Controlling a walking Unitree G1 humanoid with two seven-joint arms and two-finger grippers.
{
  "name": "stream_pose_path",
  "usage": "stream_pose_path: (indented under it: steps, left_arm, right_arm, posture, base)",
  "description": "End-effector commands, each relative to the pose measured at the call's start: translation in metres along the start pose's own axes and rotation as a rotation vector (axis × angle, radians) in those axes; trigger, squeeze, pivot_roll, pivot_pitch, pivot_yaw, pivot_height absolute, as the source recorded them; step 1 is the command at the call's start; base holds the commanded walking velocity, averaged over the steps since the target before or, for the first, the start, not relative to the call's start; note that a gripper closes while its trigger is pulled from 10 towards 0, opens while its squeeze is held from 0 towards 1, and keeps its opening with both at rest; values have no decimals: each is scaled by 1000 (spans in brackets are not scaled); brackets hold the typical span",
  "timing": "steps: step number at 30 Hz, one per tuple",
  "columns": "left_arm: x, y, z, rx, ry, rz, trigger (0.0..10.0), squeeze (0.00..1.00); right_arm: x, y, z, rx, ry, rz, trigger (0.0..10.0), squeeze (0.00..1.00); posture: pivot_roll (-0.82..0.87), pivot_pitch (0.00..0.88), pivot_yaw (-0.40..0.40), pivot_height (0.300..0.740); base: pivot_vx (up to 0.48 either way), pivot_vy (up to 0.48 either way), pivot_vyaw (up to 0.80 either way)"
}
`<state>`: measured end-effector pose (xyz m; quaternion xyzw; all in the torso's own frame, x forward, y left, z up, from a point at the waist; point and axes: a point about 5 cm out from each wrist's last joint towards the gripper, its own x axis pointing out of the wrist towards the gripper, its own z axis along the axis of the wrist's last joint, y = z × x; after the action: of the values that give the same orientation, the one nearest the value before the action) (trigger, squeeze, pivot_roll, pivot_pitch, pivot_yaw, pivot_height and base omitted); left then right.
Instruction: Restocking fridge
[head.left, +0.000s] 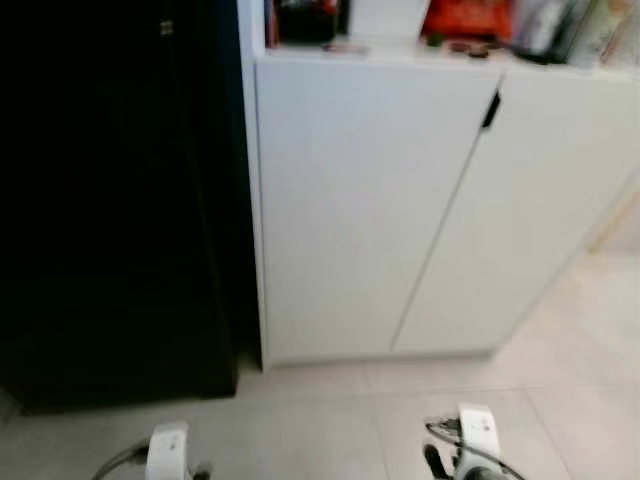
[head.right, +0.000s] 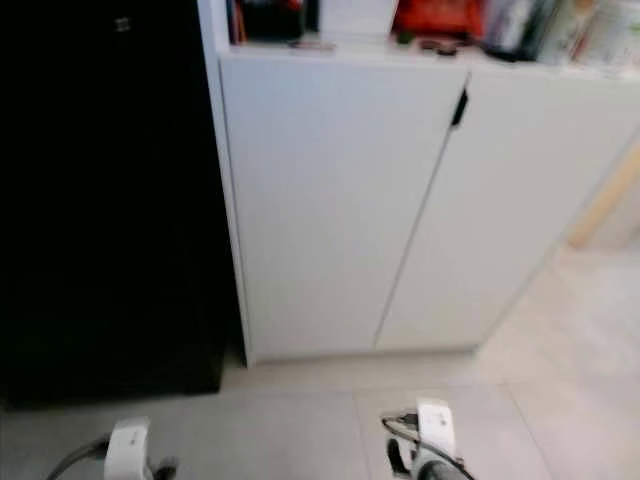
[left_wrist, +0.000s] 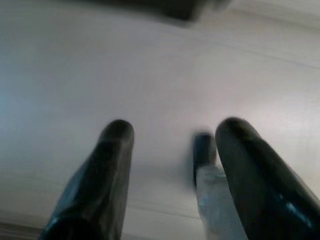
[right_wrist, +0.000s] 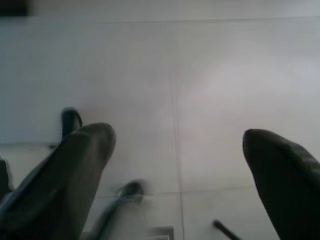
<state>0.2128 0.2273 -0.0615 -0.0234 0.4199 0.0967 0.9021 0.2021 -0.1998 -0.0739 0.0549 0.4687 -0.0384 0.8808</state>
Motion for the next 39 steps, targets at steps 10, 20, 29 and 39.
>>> stream_pose_path:
  steps: [10,20,29,39]
  left_arm:
    - [-4,7,-25,4,97,26,10000,0]
    - [-5,9,-26,1,100,38,10000,0]
    - [-5,10,-28,-3,112,41,10000,0]
    - [-5,9,-30,-6,114,28,10000,0]
  right_arm:
    - [0,2,3,-4,-12,15,10000,0]
    - [0,3,2,6,-12,13,10000,0]
    - [0,3,0,11,-8,14,10000,0]
    - [0,3,-2,7,-3,16,10000,0]
  posture:
    - [48,0,-79,740]
    - [41,0,-68,740]
    - [35,0,-59,740]
    - [37,0,-56,740]
  base:
    - [-174,249,0]
    - [0,0,0]
    - [0,0,0]
    - [0,0,0]
